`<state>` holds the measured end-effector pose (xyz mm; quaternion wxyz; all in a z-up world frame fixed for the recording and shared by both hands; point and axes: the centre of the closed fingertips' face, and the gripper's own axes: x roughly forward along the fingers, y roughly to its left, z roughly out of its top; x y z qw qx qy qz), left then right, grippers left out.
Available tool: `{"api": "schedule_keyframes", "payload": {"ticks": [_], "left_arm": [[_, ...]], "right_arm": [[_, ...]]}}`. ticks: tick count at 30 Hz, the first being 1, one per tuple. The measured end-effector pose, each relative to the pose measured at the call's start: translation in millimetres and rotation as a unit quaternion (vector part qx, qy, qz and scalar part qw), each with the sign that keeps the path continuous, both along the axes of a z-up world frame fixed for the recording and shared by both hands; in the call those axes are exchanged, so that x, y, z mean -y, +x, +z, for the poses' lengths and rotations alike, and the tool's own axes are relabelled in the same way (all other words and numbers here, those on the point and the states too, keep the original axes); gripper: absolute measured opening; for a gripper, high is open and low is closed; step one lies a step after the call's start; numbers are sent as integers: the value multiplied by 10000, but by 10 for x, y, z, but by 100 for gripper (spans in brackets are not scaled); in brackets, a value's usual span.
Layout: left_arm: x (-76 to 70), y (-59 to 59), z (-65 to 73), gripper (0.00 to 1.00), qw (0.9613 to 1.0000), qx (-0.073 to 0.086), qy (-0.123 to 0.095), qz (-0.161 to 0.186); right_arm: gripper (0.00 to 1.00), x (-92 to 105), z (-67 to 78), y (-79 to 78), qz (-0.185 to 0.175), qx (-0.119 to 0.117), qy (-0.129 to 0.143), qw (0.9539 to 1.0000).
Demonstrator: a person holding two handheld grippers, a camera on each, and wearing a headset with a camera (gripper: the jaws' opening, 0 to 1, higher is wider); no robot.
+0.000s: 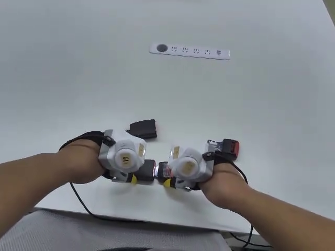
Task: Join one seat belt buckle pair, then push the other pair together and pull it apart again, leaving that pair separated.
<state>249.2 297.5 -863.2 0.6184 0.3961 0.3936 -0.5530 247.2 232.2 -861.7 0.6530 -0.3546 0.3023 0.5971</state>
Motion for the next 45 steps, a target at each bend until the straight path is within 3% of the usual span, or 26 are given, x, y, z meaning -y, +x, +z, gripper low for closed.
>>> {"api": "schedule_keyframes", "payload": {"ticks": [2, 6, 14, 28, 39, 45], "left_arm": [[0, 8, 8, 32, 9999, -38, -81, 122], [4, 8, 9, 32, 9999, 37, -106, 30], [19, 9, 6, 32, 9999, -5, 83, 86], [9, -13, 19, 33, 9998, 94, 106, 135], [12, -4, 24, 33, 9996, 189, -86, 198], [24, 5, 21, 33, 9996, 167, -39, 211]], "right_arm": [[33, 19, -2, 18, -11, -2, 20, 10000], [33, 16, -9, 11, -53, -48, 5, 10000], [34, 18, -15, 37, -43, -173, 5, 9998], [34, 6, -27, 28, -61, -204, 74, 9997], [34, 9, -28, 45, -57, -237, 130, 9996], [35, 5, -18, 35, 14, -134, 111, 9998]]}}
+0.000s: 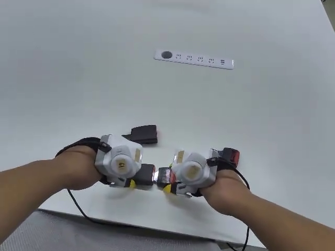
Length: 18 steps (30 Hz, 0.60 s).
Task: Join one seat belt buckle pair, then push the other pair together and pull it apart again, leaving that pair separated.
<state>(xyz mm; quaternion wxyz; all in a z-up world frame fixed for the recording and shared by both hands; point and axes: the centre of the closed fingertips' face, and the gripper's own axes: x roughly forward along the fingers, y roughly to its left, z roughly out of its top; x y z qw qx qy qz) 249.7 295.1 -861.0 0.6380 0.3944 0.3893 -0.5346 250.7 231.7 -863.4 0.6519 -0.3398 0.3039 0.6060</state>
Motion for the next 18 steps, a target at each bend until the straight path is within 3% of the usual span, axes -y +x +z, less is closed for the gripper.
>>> {"api": "schedule_keyframes", "payload": {"ticks": [4, 18], "left_arm": [[3, 12, -7, 34, 9999, -88, 82, -9], [-25, 13, -9, 32, 9999, -101, -3, -15]], "right_arm": [[35, 5, 1, 30, 5, -16, -1, 10000], [33, 20, -3, 43, 75, -45, -97, 9999]]}}
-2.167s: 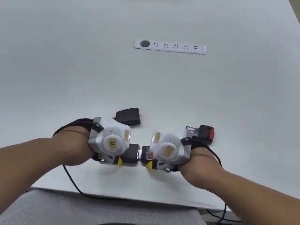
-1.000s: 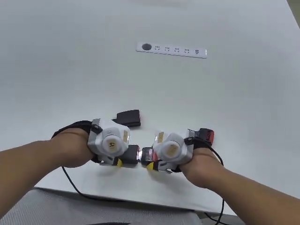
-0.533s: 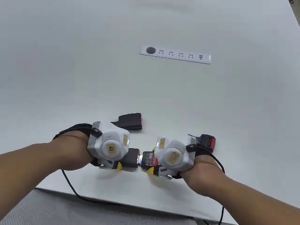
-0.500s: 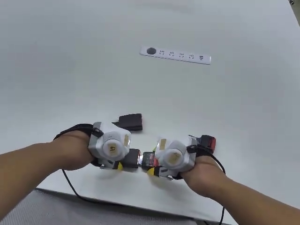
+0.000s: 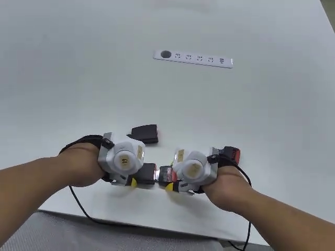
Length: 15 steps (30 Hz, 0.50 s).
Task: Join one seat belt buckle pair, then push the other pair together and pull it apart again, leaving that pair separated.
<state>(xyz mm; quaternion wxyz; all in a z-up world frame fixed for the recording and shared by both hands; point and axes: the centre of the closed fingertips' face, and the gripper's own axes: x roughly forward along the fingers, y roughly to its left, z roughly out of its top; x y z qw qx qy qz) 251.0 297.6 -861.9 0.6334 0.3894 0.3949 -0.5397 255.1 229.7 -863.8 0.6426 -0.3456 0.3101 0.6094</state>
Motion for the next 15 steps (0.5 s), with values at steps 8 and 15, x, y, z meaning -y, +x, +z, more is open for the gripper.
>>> {"api": "schedule_keyframes", "payload": {"ticks": [8, 15], "left_arm": [[6, 5, -2, 33, 10000, 14, -45, 50], [10, -2, 5, 34, 9999, 39, -106, 69]], "right_arm": [[34, -11, 10, 9, -27, -136, -20, 9999], [36, -18, 7, -6, 66, -84, -36, 9999]]}}
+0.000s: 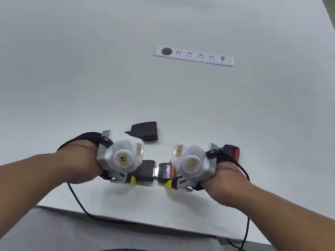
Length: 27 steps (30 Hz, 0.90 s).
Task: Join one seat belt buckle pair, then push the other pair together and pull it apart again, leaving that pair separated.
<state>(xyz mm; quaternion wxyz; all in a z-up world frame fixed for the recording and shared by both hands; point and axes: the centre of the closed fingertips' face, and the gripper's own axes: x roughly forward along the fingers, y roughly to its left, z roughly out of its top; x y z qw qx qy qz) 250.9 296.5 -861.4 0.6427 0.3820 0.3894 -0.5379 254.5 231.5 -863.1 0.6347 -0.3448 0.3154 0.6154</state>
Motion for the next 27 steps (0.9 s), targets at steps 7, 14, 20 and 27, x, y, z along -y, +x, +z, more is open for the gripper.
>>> {"api": "schedule_keyframes", "payload": {"ticks": [7, 14, 20, 27], "left_arm": [[-26, 45, 65, 41, 9998, 45, 52, 170], [-31, 32, 277, 40, 9997, 151, 54, 200], [-28, 49, 454, 39, 9993, 287, 41, 227], [-29, 69, 503, 42, 9989, 394, 97, 249]], "right_arm": [[36, 4, 35, -16, -15, 41, -6, 10000], [34, 36, 222, -27, -83, 139, 111, 9998], [34, 62, 410, 11, -127, 258, 200, 9994], [34, 123, 457, 18, -97, 382, 143, 9991]]}}
